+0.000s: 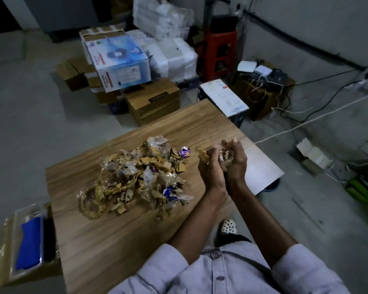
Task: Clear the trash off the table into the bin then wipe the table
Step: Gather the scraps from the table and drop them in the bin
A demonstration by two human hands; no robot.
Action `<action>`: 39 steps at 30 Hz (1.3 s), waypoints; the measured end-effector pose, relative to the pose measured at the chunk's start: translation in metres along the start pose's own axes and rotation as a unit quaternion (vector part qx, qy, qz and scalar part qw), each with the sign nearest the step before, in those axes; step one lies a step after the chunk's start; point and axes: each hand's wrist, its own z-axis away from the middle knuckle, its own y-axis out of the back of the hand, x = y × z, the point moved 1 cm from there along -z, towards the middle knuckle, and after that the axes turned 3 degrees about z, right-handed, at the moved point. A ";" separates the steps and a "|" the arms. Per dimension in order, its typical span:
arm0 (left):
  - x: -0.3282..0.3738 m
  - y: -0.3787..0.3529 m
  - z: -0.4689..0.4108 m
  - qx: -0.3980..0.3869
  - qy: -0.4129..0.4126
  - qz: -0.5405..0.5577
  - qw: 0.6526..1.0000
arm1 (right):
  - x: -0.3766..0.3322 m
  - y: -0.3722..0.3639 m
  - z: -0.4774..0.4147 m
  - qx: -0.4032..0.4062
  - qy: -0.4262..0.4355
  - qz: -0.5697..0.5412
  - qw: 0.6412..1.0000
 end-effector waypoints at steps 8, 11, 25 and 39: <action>-0.037 -0.077 -0.051 -0.003 0.024 0.001 1.000 | -0.007 0.052 -0.062 -0.038 -0.053 -0.147 0.987; -0.073 -0.122 -0.060 -0.088 0.045 -0.014 0.995 | -0.010 0.091 -0.109 -0.001 -0.040 -0.168 0.985; -0.360 -0.349 -0.274 -0.048 0.169 -0.037 0.984 | 0.108 0.310 -0.448 0.159 -0.182 -0.347 0.906; -0.622 -0.298 -0.460 0.059 0.305 -0.224 0.924 | 0.367 0.444 -0.587 0.282 -0.353 -0.320 0.833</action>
